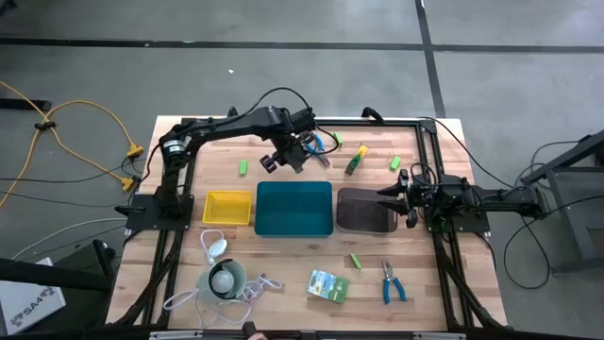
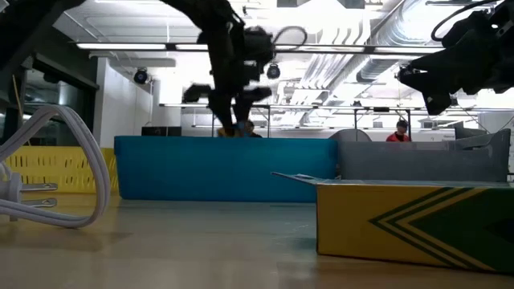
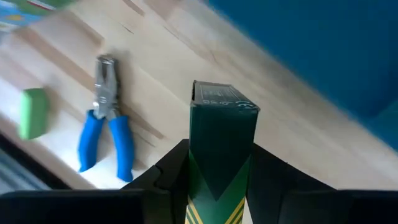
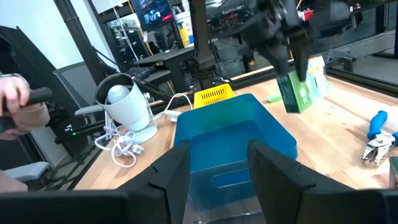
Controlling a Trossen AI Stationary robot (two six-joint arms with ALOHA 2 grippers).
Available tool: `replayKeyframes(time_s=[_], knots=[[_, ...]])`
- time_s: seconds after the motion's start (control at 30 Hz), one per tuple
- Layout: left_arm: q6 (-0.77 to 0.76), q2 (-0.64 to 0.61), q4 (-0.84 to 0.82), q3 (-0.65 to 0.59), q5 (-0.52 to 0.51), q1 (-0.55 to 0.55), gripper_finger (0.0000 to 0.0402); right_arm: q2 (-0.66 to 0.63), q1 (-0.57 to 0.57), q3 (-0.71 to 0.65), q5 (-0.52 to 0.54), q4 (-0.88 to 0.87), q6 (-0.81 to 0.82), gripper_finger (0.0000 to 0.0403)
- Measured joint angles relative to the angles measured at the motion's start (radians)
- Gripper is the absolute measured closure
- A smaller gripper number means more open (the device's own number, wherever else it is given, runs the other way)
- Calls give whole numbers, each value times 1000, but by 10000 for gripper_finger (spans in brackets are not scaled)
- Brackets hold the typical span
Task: Pick & Place School Supplies
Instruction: Put the yellow box of crayons into the blue bin
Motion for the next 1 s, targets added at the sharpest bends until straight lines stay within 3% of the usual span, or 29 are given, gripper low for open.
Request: replayKeyframes(time_s=[0.2, 0.63, 1.0], knots=[[-175, -78, 0, 0, 15, -44, 292, 0, 0, 0, 0, 0, 0, 253], [-756, -107, -42, 2, 262, -168, 292, 0, 0, 0, 0, 0, 0, 253], [-900, -30, -18, 2, 268, -295, 293, 0, 0, 0, 0, 0, 0, 253]])
